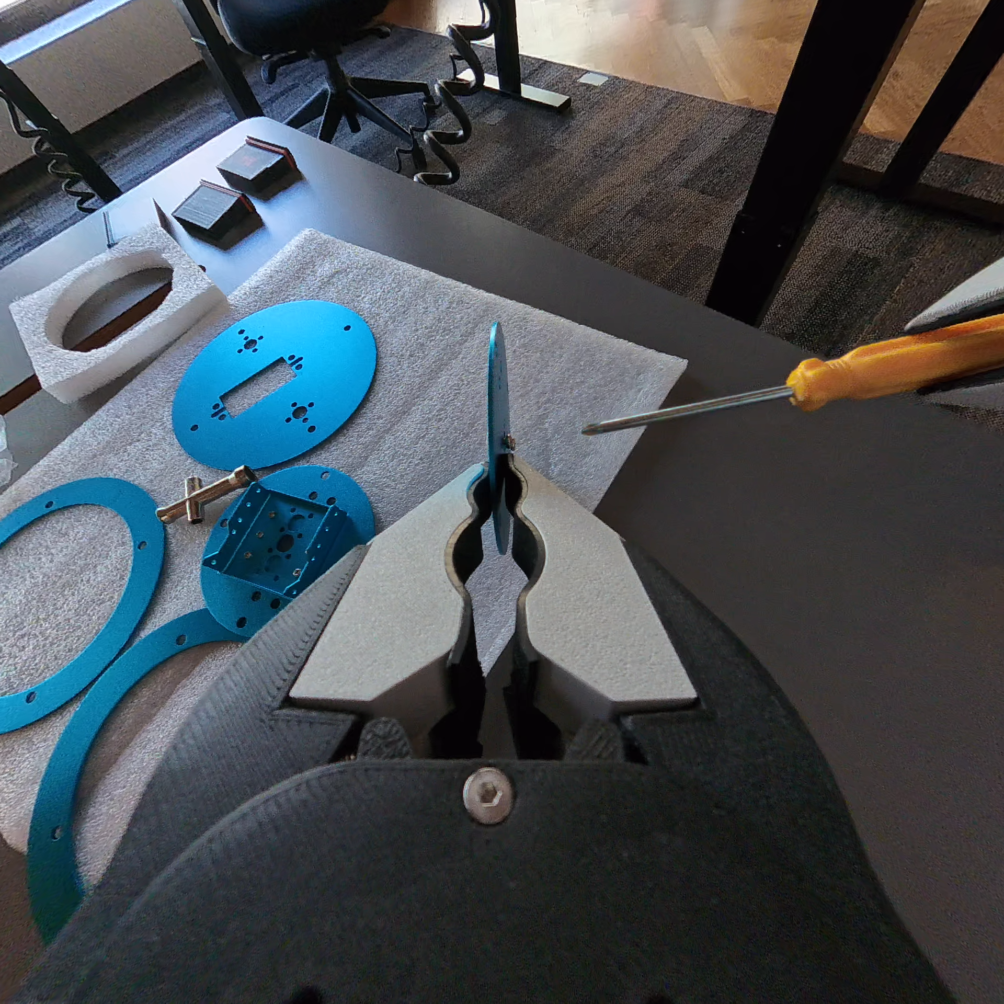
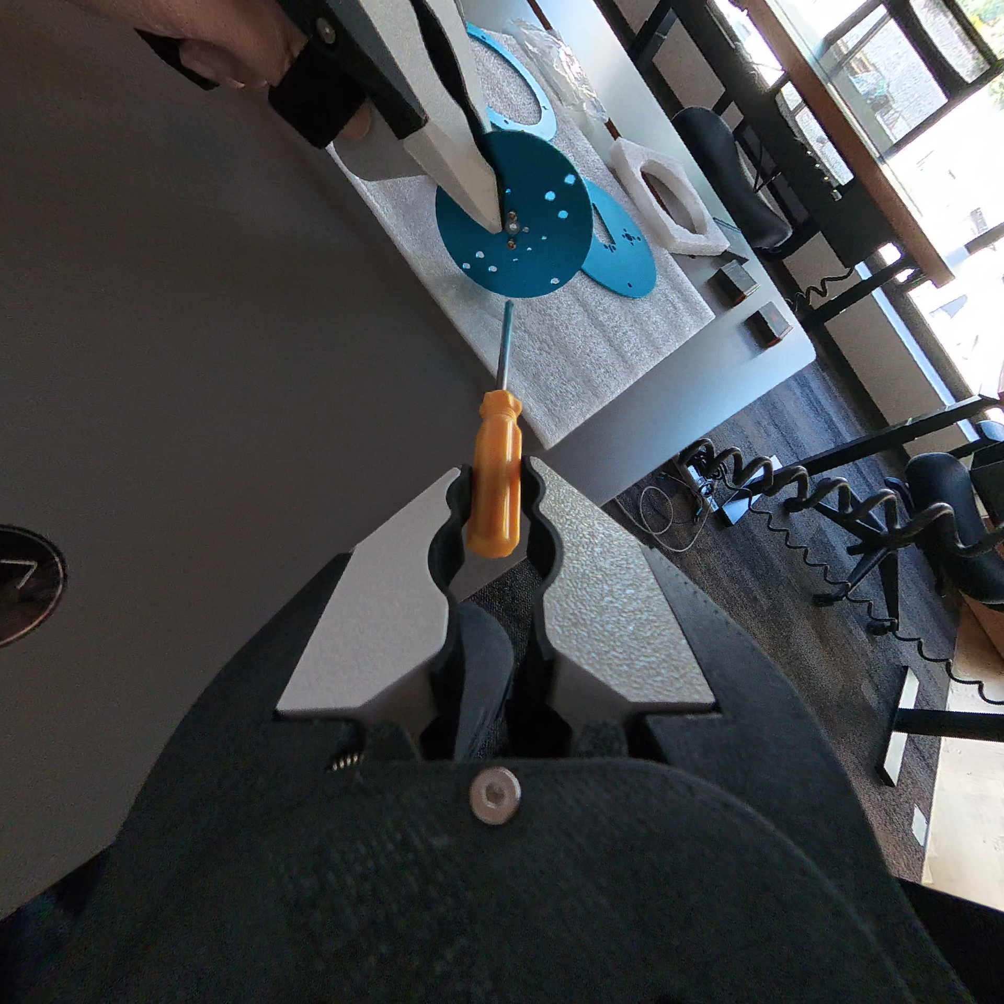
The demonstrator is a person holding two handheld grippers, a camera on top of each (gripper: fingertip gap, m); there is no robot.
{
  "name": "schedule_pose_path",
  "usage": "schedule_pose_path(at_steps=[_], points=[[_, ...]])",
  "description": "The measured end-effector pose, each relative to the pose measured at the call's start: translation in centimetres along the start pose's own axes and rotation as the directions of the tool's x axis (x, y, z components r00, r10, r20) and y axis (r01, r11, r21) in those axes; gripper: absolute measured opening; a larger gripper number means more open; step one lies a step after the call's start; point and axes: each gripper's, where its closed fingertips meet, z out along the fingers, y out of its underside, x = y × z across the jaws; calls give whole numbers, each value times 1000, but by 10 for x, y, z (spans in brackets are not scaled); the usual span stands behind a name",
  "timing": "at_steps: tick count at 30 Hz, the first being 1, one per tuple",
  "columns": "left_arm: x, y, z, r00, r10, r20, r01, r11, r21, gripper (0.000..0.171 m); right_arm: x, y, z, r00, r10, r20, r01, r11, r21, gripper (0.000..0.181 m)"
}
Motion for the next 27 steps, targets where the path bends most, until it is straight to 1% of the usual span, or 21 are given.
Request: schedule_pose_path(at_steps=[4,11,17,27], points=[[-1,0,1,1000,-22,-18,22,1000,7,2,-2,-11,3,1000,-15,-21,15,1000,24,17],[-4,2,0,993,-94,-65,96,995,15,2,-1,-16,13,998,-40,-53,41,999,20,17],[-4,1,1,992,-99,-74,101,995,19,2,3,-18,16,993,-79,-84,80,997,4,17],[-2,1,1,995,-79,-68,81,997,20,2,-2,-23,20,994,-89,-66,90,996,20,17]])
